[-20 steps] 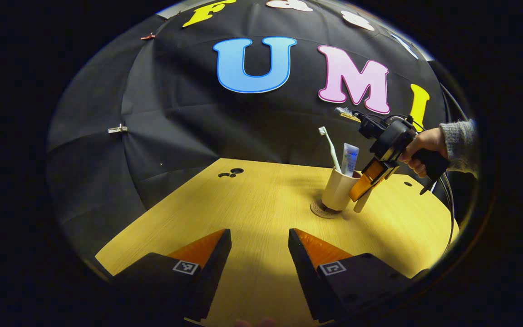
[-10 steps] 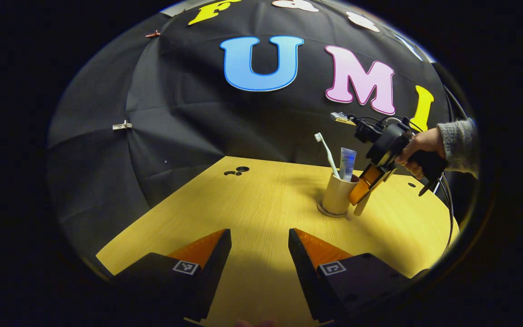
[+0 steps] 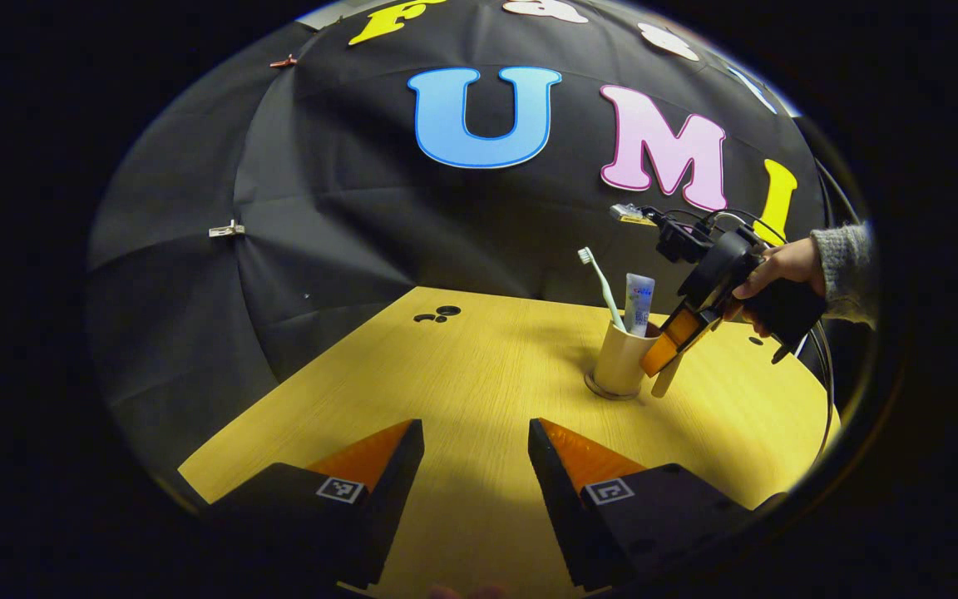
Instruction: Put the toothbrush and toothpaste on the desktop into the cup, then pick up the cup and place it on the coaster on the desktop.
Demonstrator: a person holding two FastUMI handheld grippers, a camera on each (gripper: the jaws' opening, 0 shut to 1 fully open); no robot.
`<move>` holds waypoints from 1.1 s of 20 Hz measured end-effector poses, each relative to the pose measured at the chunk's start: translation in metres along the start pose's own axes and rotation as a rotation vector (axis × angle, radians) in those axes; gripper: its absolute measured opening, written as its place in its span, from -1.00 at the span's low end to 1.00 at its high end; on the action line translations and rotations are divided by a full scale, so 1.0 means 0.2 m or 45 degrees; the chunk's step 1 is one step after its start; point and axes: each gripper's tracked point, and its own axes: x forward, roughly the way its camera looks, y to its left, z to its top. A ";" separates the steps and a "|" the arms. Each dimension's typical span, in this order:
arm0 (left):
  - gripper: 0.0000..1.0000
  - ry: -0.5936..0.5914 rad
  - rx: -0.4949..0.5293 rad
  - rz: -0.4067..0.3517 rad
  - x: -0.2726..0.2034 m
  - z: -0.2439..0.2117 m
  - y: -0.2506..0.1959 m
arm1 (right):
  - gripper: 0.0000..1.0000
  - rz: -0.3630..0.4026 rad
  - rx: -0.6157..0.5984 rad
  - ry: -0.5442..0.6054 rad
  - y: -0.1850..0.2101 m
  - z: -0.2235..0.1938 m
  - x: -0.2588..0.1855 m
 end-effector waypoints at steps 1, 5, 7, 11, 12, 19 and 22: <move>0.62 0.001 0.000 -0.002 0.00 0.00 0.00 | 0.00 0.004 0.017 -0.018 -0.01 0.00 -0.03; 0.62 -0.013 0.001 -0.001 -0.04 0.03 0.00 | 0.42 -0.011 0.074 -0.133 -0.05 0.02 -0.15; 0.62 -0.024 0.002 -0.006 -0.07 0.08 -0.01 | 0.55 -0.022 0.104 -0.240 -0.07 0.05 -0.27; 0.63 -0.065 0.022 -0.037 -0.15 0.23 -0.06 | 0.51 -0.055 0.139 -0.499 -0.11 0.09 -0.54; 0.63 -0.073 0.026 -0.052 -0.16 0.26 -0.08 | 0.52 -0.046 0.160 -0.558 -0.11 0.09 -0.64; 0.63 -0.145 0.037 -0.155 -0.33 0.64 -0.27 | 0.53 -0.051 0.244 -0.958 -0.17 0.05 -1.37; 0.63 -0.186 0.060 -0.188 -0.40 0.78 -0.34 | 0.59 -0.059 0.218 -1.070 -0.16 -0.01 -1.61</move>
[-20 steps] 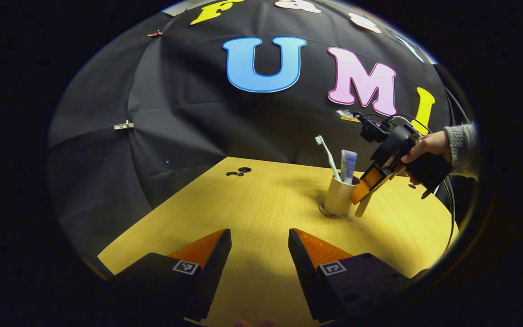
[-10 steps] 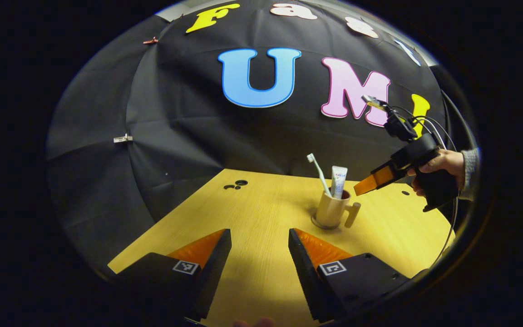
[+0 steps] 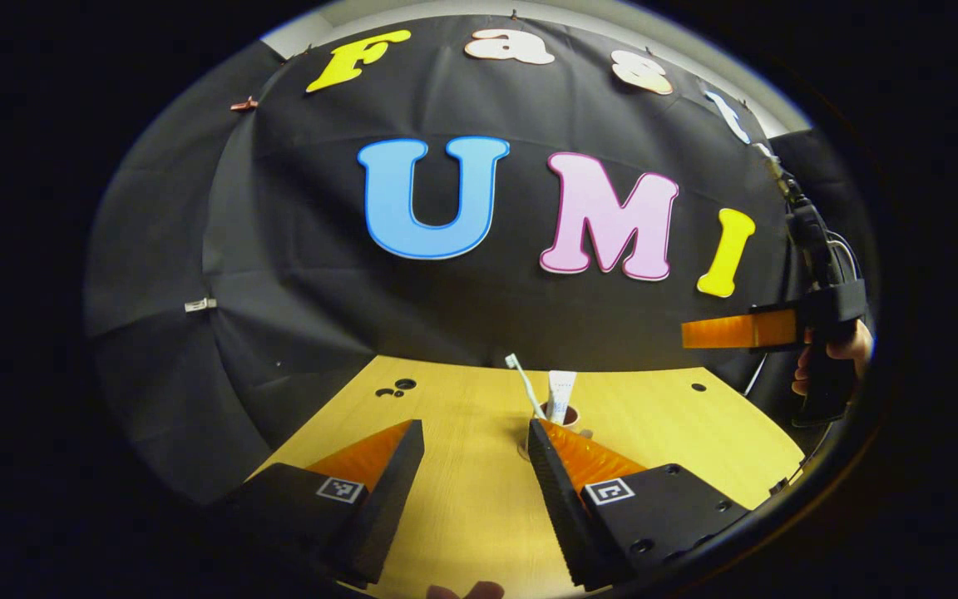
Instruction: Put the toothbrush and toothpaste on the desktop into the cup, then pick up the cup and place it on the coaster on the desktop.
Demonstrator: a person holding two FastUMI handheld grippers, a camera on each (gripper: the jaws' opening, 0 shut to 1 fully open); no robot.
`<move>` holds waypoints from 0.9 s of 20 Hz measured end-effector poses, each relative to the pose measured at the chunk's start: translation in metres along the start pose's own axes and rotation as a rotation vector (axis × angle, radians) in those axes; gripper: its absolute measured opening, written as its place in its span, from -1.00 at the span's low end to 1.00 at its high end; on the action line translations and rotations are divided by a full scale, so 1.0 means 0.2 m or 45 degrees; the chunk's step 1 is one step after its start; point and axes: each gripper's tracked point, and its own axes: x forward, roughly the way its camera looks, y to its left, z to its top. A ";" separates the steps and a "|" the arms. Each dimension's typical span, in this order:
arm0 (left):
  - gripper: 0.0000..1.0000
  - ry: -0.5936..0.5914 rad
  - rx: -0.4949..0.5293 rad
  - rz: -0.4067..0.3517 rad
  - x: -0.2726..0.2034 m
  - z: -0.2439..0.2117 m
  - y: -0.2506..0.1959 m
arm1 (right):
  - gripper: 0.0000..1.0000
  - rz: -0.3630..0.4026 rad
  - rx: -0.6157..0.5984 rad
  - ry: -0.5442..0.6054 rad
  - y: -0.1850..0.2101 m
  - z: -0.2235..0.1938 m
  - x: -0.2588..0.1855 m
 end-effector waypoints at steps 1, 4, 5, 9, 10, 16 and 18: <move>0.63 -0.013 0.015 -0.009 0.00 0.04 -0.02 | 0.60 -0.010 -0.003 -0.028 -0.01 0.03 -0.07; 0.63 -0.051 0.058 -0.030 -0.04 0.15 -0.09 | 0.67 -0.045 0.012 -0.119 -0.02 0.13 -0.24; 0.63 -0.065 0.071 -0.037 -0.05 0.18 -0.10 | 0.68 -0.060 0.012 -0.147 -0.03 0.17 -0.28; 0.62 -0.085 0.090 -0.067 -0.08 0.30 -0.15 | 0.68 -0.084 0.008 -0.225 -0.04 0.27 -0.41; 0.63 -0.097 0.086 -0.071 -0.08 0.33 -0.17 | 0.67 -0.090 0.018 -0.245 -0.05 0.29 -0.43; 0.62 -0.157 0.126 -0.090 -0.09 0.45 -0.22 | 0.67 -0.140 0.020 -0.282 -0.11 0.32 -0.49; 0.62 -0.160 0.133 -0.101 -0.08 0.46 -0.24 | 0.67 -0.140 0.029 -0.283 -0.10 0.32 -0.50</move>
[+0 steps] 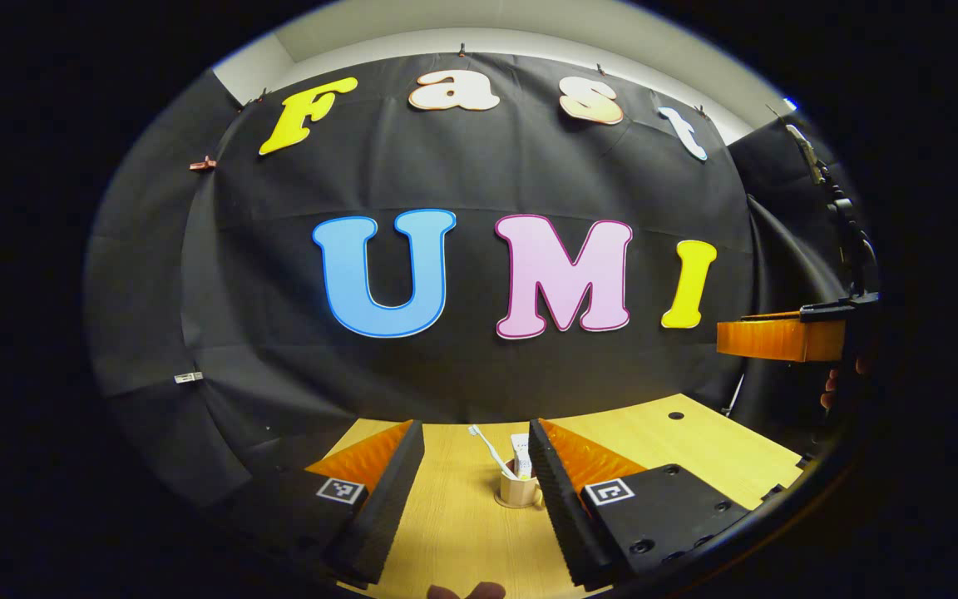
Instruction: Put the toothbrush and toothpaste on the desktop into the cup, then pick up the cup and place it on the coaster on the desktop.
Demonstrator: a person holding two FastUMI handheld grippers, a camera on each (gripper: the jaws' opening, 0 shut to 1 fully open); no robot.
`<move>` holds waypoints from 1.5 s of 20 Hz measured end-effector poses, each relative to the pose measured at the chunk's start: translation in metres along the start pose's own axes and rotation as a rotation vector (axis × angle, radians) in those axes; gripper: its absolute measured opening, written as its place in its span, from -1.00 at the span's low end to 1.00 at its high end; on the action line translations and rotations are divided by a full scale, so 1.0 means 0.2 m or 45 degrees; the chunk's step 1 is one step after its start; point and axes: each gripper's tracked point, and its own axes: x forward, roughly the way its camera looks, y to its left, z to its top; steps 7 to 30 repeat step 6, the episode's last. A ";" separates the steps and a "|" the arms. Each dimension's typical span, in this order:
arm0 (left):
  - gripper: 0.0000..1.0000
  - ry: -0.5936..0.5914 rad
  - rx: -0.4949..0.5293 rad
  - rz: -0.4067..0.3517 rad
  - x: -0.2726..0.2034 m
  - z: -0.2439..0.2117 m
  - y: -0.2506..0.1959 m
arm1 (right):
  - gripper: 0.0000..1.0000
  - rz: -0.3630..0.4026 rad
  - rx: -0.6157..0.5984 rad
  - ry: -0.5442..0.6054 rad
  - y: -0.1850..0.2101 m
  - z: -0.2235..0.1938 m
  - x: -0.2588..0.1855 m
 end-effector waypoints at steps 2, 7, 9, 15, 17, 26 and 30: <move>0.62 0.001 0.000 -0.008 0.00 0.00 -0.01 | 0.67 0.000 0.005 -0.002 -0.01 0.00 0.00; 0.62 0.007 0.002 -0.016 0.00 0.00 -0.03 | 0.67 0.002 -0.003 0.004 -0.01 0.00 -0.01; 0.62 0.007 0.002 -0.016 0.00 0.00 -0.03 | 0.67 0.002 -0.003 0.004 -0.01 0.00 -0.01; 0.62 0.007 0.002 -0.016 0.00 0.00 -0.03 | 0.67 0.002 -0.003 0.004 -0.01 0.00 -0.01; 0.62 0.007 0.002 -0.016 0.00 0.00 -0.03 | 0.67 0.002 -0.003 0.004 -0.01 0.00 -0.01; 0.62 0.007 0.002 -0.016 0.00 0.00 -0.03 | 0.67 0.002 -0.003 0.004 -0.01 0.00 -0.01; 0.62 0.007 0.002 -0.016 0.00 0.00 -0.03 | 0.67 0.002 -0.003 0.004 -0.01 0.00 -0.01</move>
